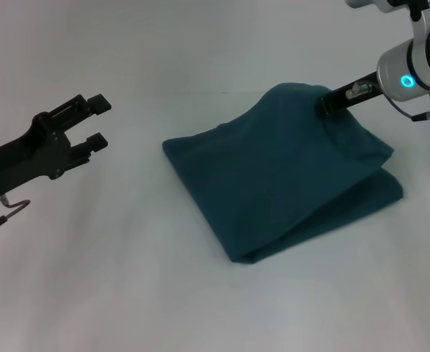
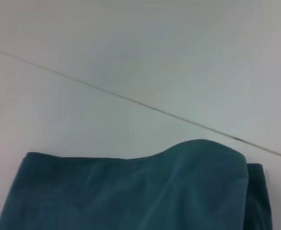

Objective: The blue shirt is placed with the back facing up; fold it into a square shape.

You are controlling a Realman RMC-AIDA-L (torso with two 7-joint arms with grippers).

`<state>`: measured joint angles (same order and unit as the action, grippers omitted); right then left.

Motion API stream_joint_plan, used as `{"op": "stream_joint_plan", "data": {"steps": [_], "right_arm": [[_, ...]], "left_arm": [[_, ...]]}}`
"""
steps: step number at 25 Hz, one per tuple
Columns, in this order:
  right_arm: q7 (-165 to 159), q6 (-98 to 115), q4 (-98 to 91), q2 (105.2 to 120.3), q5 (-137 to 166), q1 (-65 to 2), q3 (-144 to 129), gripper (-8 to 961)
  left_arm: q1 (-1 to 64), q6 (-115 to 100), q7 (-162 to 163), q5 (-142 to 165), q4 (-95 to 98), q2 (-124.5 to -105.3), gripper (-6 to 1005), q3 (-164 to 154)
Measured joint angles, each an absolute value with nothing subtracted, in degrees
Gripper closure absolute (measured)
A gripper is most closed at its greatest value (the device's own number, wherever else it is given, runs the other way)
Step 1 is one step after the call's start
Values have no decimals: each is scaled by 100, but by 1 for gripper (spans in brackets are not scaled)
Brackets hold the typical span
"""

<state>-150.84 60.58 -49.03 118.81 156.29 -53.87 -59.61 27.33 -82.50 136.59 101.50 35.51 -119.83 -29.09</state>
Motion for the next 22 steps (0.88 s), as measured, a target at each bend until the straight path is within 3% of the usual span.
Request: {"op": "stream_joint_plan", "data": {"steps": [22], "right_arm": [[-15103,5019,-3749,11903,15898,-5493,-6457,805]], "left_arm": [[2743,-8131,13658,10151,3533,-11986,124,-2883]]}}
